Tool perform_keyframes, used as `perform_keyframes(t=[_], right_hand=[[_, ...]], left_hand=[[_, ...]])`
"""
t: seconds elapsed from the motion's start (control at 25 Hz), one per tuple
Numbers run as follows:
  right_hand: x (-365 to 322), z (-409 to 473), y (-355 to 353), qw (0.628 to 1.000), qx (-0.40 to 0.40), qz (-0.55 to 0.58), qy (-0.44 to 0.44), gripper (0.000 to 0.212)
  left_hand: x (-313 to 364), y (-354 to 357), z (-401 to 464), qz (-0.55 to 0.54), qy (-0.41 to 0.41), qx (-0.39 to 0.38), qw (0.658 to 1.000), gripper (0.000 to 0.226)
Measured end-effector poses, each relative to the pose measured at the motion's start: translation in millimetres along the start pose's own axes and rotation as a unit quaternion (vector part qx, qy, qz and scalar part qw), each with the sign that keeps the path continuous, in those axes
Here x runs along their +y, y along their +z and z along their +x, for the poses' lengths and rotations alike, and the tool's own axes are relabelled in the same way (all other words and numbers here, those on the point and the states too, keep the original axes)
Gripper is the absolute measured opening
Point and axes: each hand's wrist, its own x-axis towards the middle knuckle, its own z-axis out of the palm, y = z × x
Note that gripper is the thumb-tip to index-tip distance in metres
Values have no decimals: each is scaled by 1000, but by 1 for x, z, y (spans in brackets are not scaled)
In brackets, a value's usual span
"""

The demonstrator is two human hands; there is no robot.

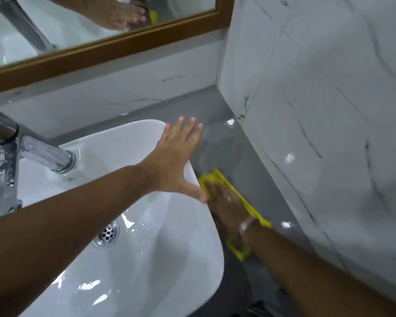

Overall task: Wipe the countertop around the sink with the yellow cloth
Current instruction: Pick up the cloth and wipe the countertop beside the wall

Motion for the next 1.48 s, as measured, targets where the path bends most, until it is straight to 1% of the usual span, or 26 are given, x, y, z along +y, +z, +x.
perform_keyframes(t=[0.08, 0.12, 0.16, 0.24, 0.32, 0.36, 0.44, 0.52, 0.56, 0.68, 0.76, 0.8, 0.84, 0.88, 0.92, 0.96, 1.0, 1.04, 1.12, 1.16, 1.2, 1.24, 1.32, 1.4, 1.44, 1.48], right_hand=[[6, -82, 23, 998, 67, -3, -11, 68], [21, -103, 24, 995, 100, -19, 18, 62], [39, -109, 17, 990, 120, -36, 62, 58], [52, -95, 0, 971, 145, 14, 191, 57], [7, -83, 10, 948, 157, 66, 268, 58], [-28, -94, 25, 953, 141, 97, 250, 60], [-86, -137, 45, 977, 133, 113, 119, 71], [-59, -168, 61, 983, 182, 6, 34, 68], [-25, -171, 65, 977, 199, -50, 51, 66], [32, -150, 34, 945, 207, -49, 248, 66], [-3, -129, 20, 924, 206, 31, 321, 57], [-31, -123, 23, 921, 239, 50, 304, 52], [-62, -125, 28, 932, 193, 129, 278, 48], [-80, -134, 32, 960, 157, 149, 180, 47], [-86, -140, 41, 988, 129, 59, 59, 49], [-74, -142, 47, 994, 109, -14, 2, 53], [-44, -142, 51, 991, 118, -54, -7, 57], [-13, -138, 45, 989, 129, -51, 42, 59], [25, -129, 18, 960, 184, 2, 211, 59], [26, -127, 17, 934, 199, 24, 296, 60], [9, -124, 17, 923, 189, 47, 332, 62], [-18, -124, 21, 927, 198, 50, 314, 63], [-77, -131, 42, 975, 149, 65, 151, 62], [-89, -140, 47, 993, 119, 19, -1, 62], [-72, -138, 42, 987, 155, 0, -34, 62], [-53, -138, 42, 984, 179, -3, 2, 62]], left_hand=[[1, 0, -2, -13, 5, 3, 1000, 155], [1, 2, -2, -16, 4, 4, 1000, 155], [0, 3, -2, -18, 4, 5, 1000, 154], [0, 5, -2, -20, 11, 9, 1000, 153], [-2, 5, -1, -16, 12, 20, 1000, 153], [-2, 4, -2, -14, 14, 21, 1000, 153], [-3, 5, -1, 0, 23, 22, 999, 153], [-4, 6, -3, 11, 21, 26, 999, 153], [-5, 7, -4, 16, 20, 27, 999, 152], [-5, 10, -3, 26, 21, 34, 999, 151], [-5, 8, -1, 45, 18, 39, 998, 151], [-4, 7, -1, 60, 12, 39, 997, 150], [-2, 6, -2, 77, 6, 33, 996, 149], [-1, 3, -3, 94, 0, 21, 995, 147], [-2, 1, -4, 113, -3, 7, 994, 144], [-1, -1, -6, 133, -7, -3, 991, 139], [1, 0, -11, 148, -15, -11, 989, 134], [5, 1, -18, 149, -27, -12, 988, 127], [18, 11, -39, 107, -68, 19, 992, 113], [28, 19, -56, 68, -94, 45, 992, 106], [40, 29, -81, 28, -115, 63, 991, 98], [52, 41, -111, -10, -131, 67, 989, 93], [67, 70, -181, -66, -153, 52, 985, 86], [55, 85, -254, -92, -230, 62, 967, 89], [40, 87, -287, -80, -280, 67, 954, 93], [24, 86, -319, -53, -331, 60, 940, 95]])
